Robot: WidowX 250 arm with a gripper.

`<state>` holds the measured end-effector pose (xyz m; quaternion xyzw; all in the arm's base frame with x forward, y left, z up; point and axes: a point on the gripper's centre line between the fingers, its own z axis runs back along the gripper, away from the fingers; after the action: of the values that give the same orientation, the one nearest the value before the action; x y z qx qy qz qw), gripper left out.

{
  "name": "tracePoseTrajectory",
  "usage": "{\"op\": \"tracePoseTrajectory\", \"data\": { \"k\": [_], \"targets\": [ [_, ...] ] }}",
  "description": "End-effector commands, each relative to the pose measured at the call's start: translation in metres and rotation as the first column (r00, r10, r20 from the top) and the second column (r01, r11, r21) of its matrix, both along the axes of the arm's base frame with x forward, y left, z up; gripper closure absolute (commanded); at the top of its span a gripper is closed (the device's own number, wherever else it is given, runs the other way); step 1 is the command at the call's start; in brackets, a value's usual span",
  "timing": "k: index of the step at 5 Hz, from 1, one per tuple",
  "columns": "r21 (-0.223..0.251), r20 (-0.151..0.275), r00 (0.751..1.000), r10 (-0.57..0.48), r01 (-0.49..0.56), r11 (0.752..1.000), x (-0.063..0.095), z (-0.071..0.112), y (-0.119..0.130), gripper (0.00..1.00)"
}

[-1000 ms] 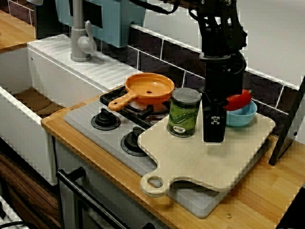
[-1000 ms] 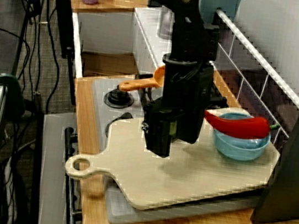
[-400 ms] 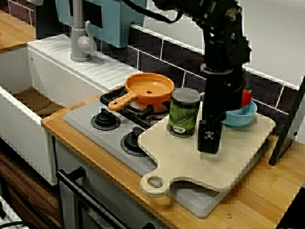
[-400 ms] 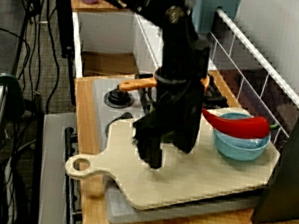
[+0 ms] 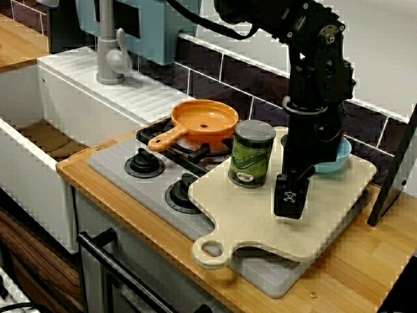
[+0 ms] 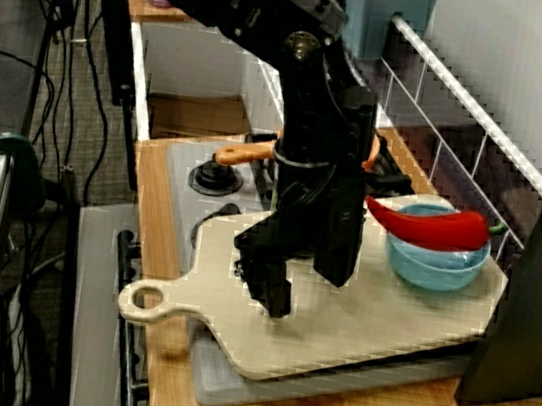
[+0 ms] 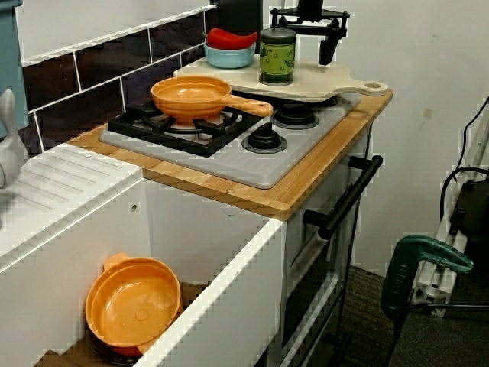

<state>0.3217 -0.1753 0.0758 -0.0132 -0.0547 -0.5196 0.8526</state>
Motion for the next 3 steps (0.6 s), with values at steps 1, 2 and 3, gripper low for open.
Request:
{"op": "tracePoseTrajectory", "data": {
  "k": [1,2,3],
  "targets": [
    [-0.016,0.045,0.999,0.011,-0.010,1.000,0.005,0.024,0.012,0.00],
    [-0.009,0.046,0.999,0.021,-0.020,1.000,0.009,0.024,0.021,0.00],
    [0.004,0.052,0.999,0.010,-0.010,1.000,0.008,0.025,0.026,0.00]
  ]
}}
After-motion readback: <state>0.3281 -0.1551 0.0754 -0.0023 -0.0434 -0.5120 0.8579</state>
